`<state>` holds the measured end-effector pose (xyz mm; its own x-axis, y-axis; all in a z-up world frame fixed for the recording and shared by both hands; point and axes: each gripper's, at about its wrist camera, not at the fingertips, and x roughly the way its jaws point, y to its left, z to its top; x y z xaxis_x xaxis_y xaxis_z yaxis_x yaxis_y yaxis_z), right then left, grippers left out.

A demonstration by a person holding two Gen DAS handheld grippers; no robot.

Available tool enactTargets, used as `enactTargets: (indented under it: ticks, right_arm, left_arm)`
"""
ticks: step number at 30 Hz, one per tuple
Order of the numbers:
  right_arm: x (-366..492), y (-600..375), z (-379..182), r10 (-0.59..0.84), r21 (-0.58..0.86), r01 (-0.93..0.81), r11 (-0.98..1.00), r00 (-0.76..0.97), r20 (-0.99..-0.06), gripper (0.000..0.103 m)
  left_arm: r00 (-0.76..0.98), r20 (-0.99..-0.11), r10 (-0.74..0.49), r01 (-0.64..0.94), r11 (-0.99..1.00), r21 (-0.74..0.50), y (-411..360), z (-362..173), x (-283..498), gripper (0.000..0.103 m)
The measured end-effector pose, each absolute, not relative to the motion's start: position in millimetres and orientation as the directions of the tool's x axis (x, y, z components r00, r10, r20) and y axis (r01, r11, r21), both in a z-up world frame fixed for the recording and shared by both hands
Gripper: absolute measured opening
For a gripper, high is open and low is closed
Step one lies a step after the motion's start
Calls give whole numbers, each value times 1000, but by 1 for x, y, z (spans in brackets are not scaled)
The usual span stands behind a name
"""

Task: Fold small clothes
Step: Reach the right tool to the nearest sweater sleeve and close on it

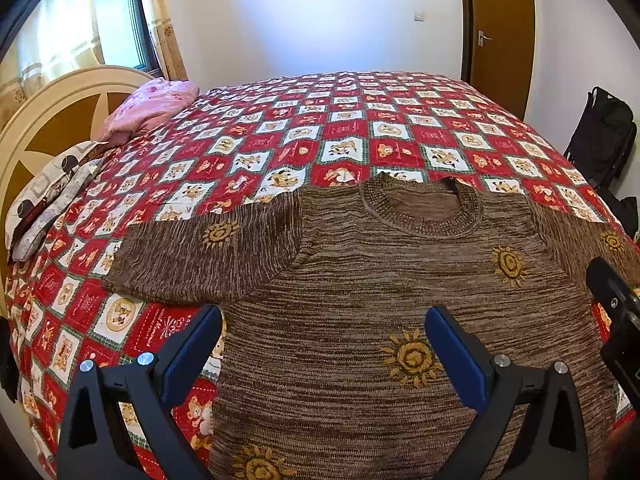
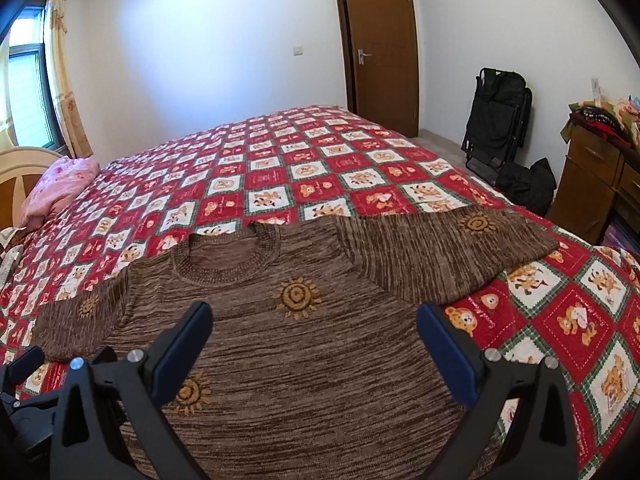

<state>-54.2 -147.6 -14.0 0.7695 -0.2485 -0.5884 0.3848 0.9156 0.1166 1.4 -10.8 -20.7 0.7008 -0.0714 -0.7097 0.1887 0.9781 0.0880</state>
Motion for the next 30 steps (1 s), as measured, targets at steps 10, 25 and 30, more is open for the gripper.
enactTargets:
  ticks: [10, 25, 30]
  right_arm:
    - [-60, -213, 1, -345, 55, 447, 893, 756, -557, 101]
    - [-66, -489, -61, -250, 359, 778, 516, 538, -805, 67]
    - [-36, -494, -71, -272, 272, 775, 570, 491, -828, 67]
  left_arm:
    - [736, -661, -147, 220, 975, 28, -1, -15, 2, 102]
    - [682, -718, -144, 173, 984, -32, 19, -27, 25, 102]
    - [680, -723, -122, 156, 988, -20, 21, -30, 30, 102]
